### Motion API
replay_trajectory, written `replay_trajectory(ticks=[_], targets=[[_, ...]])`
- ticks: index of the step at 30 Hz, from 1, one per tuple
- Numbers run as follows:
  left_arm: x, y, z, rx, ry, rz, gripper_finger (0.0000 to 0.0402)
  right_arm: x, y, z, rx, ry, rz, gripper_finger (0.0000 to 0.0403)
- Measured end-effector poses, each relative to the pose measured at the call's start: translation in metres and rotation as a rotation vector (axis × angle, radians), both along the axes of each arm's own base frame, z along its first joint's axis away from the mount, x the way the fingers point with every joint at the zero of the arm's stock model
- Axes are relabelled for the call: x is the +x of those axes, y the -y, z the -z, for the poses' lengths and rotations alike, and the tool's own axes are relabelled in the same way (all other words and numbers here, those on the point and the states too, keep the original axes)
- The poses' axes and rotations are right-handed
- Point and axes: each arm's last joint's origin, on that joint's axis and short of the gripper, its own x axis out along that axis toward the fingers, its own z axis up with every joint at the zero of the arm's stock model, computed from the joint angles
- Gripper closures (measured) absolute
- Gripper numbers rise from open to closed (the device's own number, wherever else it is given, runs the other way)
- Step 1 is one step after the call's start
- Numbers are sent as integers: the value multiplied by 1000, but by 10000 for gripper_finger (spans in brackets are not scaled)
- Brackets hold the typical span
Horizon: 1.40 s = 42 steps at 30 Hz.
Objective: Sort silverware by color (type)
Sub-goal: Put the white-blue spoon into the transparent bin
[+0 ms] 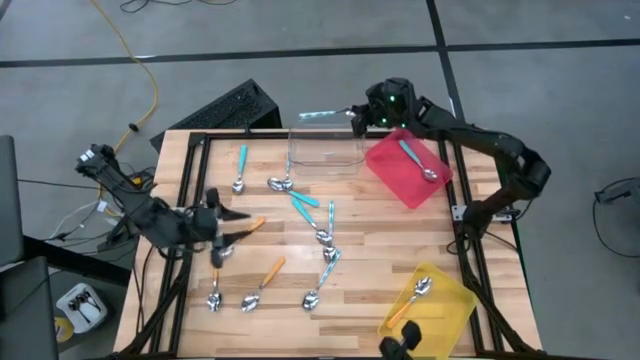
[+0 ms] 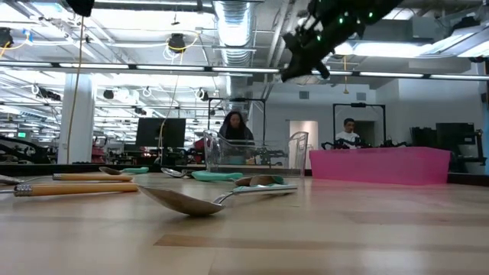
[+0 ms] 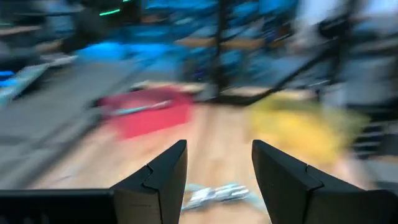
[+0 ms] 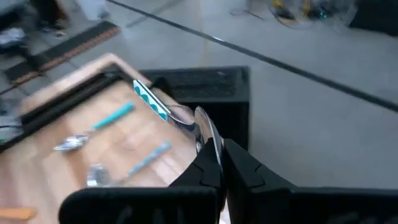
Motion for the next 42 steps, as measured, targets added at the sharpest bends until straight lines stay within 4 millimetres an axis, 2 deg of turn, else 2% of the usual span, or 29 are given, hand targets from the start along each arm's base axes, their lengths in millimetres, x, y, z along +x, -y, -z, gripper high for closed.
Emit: replay_trajectory(ticks=[3, 8, 14, 20, 30, 42], targets=[[-7, -3, 4, -32, 105, 114, 235, 1, 16, 13, 42, -3, 31, 380], [-17, -11, 12, -47, 228, 128, 235, 14, 32, 44, 130, -19, 35, 380], [-22, -15, 18, -75, 265, 127, 235, 28, 36, 76, 195, -86, 25, 380], [-23, -15, 18, -79, 270, 127, 235, 41, 36, 100, 240, -127, -3, 380], [-23, -15, 18, -82, 271, 127, 235, 37, 37, 112, 320, -181, -13, 380], [-23, -15, 18, -79, 270, 120, 235, 34, 38, 113, 334, -192, -22, 371]])
